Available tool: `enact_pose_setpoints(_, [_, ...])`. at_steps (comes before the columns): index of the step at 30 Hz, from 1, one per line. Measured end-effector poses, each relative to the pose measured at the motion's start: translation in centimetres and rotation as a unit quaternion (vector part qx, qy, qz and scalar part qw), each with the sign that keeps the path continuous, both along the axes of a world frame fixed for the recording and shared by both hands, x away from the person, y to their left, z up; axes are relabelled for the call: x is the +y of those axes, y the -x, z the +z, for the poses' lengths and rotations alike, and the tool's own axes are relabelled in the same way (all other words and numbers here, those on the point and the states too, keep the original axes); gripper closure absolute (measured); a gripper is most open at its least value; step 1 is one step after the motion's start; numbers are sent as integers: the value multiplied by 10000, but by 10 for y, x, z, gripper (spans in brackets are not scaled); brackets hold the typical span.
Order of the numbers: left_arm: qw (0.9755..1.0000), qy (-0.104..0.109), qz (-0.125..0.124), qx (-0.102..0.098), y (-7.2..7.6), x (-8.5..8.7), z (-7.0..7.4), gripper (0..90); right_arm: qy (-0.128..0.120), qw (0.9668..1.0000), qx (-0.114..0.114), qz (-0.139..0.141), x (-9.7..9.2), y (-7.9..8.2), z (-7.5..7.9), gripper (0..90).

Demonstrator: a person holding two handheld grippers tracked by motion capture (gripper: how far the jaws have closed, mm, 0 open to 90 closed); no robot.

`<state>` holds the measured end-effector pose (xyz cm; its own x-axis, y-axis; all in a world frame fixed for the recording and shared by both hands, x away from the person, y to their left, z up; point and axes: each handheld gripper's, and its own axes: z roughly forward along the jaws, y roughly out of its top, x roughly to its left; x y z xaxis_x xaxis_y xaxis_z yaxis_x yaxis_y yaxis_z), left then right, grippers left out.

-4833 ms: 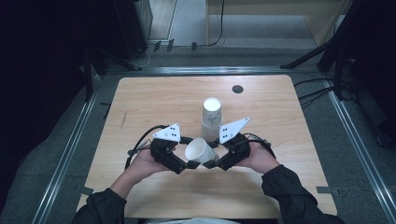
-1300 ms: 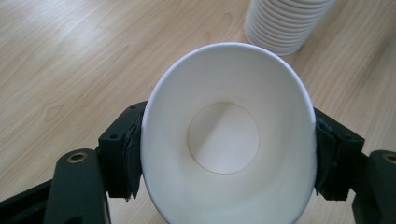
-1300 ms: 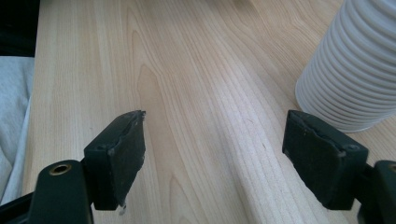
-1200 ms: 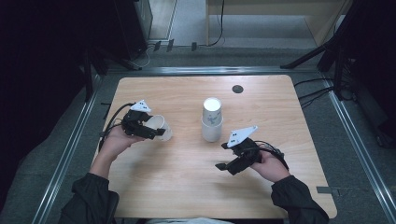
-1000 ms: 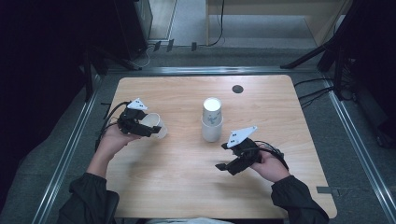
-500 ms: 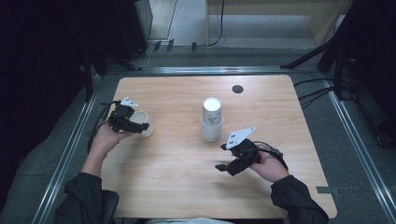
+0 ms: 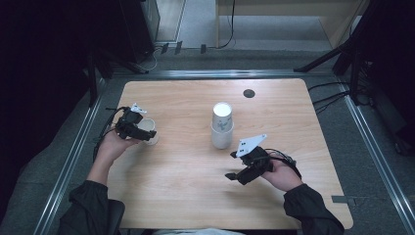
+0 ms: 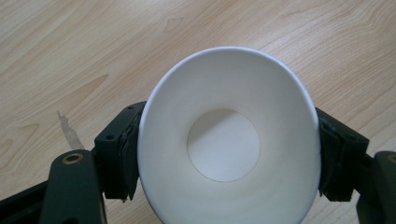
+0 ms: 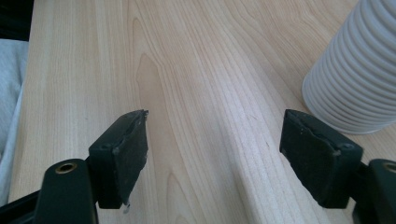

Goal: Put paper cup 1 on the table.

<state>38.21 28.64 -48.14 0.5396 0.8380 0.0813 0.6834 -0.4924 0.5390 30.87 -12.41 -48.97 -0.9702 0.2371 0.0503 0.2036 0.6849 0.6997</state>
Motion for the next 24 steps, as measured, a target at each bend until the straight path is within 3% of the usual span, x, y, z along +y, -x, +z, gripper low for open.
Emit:
enact_pose_setpoints(8, [10000, 25, -8, 15, -1, -1, -1, 229, -5, 9999, -97, 40, 0, 0, 0, 252])
enact_pose_setpoints(16, [9999, 131, 22, 77, -2, 0, -1, 206, -23, 10000, 56, -14, -2, -4, 0, 250])
enact_pose_setpoints(21, [9992, 380, 36, 125, -2, 0, 4, 154, -225, 9996, -71, -185, -6, -5, 4, 215])
enact_pose_setpoints(24, [9985, 535, 108, 32, -1, 1, 9, 128, -379, 9987, 99, -334, -9, -7, 10, 185])
